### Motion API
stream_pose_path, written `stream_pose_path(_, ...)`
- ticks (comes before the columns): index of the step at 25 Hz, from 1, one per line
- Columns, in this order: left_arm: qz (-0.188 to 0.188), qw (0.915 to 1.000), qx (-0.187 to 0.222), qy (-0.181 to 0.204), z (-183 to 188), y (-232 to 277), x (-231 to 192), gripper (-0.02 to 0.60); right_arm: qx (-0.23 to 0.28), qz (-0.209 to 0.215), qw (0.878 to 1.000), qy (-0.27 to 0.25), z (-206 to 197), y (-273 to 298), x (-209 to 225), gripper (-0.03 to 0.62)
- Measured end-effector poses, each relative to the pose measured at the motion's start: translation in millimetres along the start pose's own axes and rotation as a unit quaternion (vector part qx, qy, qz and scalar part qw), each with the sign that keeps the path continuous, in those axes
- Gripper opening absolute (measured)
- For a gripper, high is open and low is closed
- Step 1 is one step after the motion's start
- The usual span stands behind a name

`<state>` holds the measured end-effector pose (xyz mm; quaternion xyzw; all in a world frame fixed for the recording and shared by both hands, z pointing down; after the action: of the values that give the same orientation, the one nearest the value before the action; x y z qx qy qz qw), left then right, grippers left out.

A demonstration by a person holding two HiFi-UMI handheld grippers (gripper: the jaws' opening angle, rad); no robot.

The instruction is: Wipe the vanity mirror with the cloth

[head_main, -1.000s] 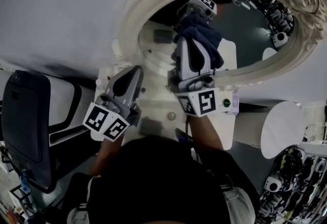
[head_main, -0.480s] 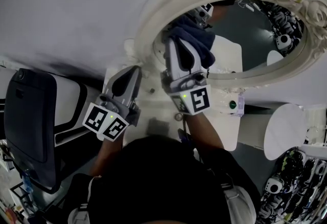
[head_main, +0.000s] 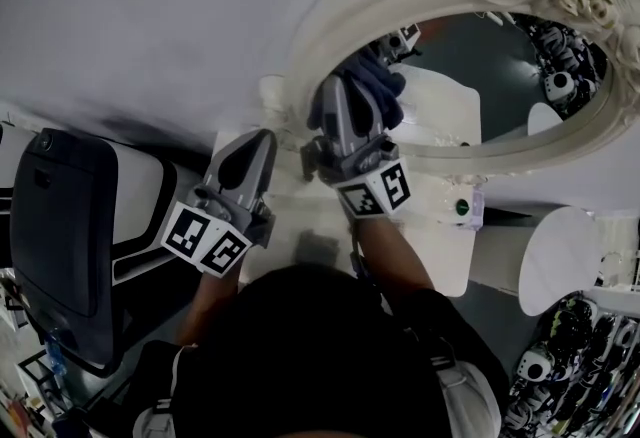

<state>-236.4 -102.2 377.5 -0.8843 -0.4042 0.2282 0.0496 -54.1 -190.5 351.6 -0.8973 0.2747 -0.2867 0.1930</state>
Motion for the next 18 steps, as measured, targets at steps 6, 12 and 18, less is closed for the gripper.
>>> stream_pose_path(6, 0.011, 0.9999, 0.003, 0.004, 2, -9, -2, 0.0, 0.009, 0.007, 1.0, 0.024, -2, -1, 4, 0.026)
stream_pose_path(12, 0.006, 0.9998, 0.006, 0.018, 6, -7, 21, 0.0, 0.002, 0.011, 1.0, 0.017, 9, -8, 2, 0.026)
stream_pose_path(18, 0.0, 0.9997, 0.002, 0.024, 3, -6, 49, 0.0, 0.034, -0.023, 0.999, 0.031, 50, -49, 12, 0.026)
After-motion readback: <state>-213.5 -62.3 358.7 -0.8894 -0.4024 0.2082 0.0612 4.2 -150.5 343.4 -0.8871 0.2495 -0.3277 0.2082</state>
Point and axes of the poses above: the fingertips, and each gripper's own axes: y forward along the fingers, x to its right, z out of its top, the point moved 9 cm from there along -y, backward along the fingers, and after that the axes turned 15 degrees about -z, right-handed, at the moved point
